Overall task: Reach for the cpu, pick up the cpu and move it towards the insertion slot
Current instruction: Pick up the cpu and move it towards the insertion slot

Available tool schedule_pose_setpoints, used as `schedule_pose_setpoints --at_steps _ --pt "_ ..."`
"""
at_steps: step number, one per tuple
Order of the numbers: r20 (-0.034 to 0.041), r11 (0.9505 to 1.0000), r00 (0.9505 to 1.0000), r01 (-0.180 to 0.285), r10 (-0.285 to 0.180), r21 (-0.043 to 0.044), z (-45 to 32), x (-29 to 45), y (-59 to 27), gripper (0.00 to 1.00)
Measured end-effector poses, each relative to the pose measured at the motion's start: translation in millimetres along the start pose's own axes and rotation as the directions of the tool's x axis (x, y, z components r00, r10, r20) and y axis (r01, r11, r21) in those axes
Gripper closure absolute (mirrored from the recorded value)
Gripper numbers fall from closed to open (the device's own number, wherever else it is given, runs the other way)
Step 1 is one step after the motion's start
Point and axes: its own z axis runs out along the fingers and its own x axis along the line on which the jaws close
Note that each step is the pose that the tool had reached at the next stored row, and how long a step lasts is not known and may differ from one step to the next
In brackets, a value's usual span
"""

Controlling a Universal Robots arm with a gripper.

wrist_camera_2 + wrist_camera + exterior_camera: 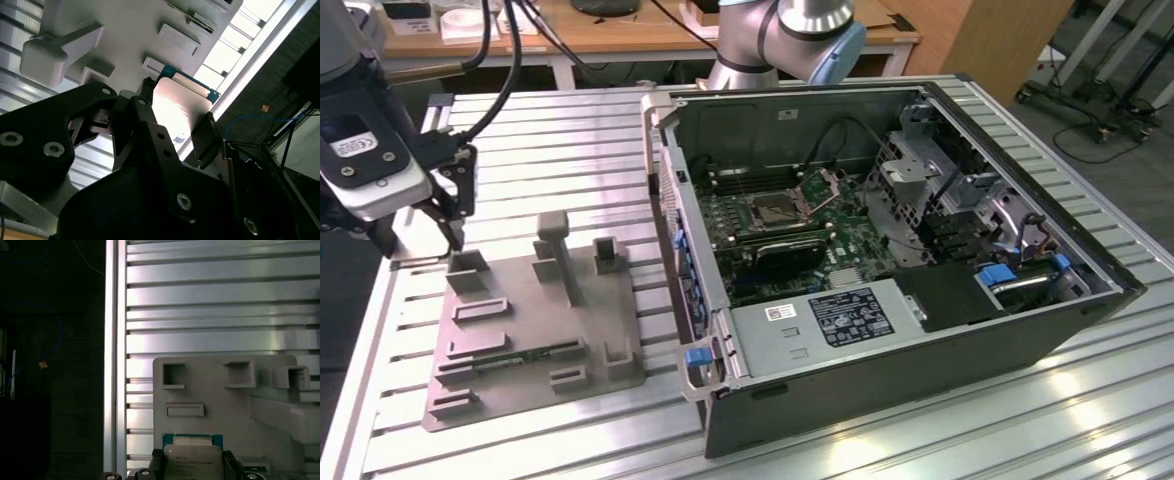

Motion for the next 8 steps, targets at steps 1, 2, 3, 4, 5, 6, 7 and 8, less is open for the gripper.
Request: schedule_pose_setpoints --at_steps 1,2,3,4,5,6,7,8 --pt "0.0000 1.0000 1.0000 0.000 0.000 0.0000 -0.6 0.0 0.0 0.46" --pt "0.0001 1.0000 1.0000 0.000 0.000 0.0000 -1.2 0.0 0.0 0.46" --pt "0.0002 1.0000 1.0000 0.000 0.000 -0.0001 -1.8 0.0 0.1 0.46" --pt "0.0002 1.0000 1.0000 0.000 0.000 -0.0001 -2.4 0.0 0.1 0.46" --pt "0.0001 1.0000 1.0000 0.000 0.000 0.0000 -3.2 0.0 0.1 0.46" --pt "0.0000 1.0000 1.0000 0.000 0.000 0.0000 -3.8 0.0 0.2 0.46" --pt "0.0001 1.0000 1.0000 0.000 0.000 -0.0001 -4.4 0.0 0.2 0.46" --pt "0.0001 1.0000 1.0000 0.000 0.000 0.0000 -5.1 -0.1 0.2 0.46"
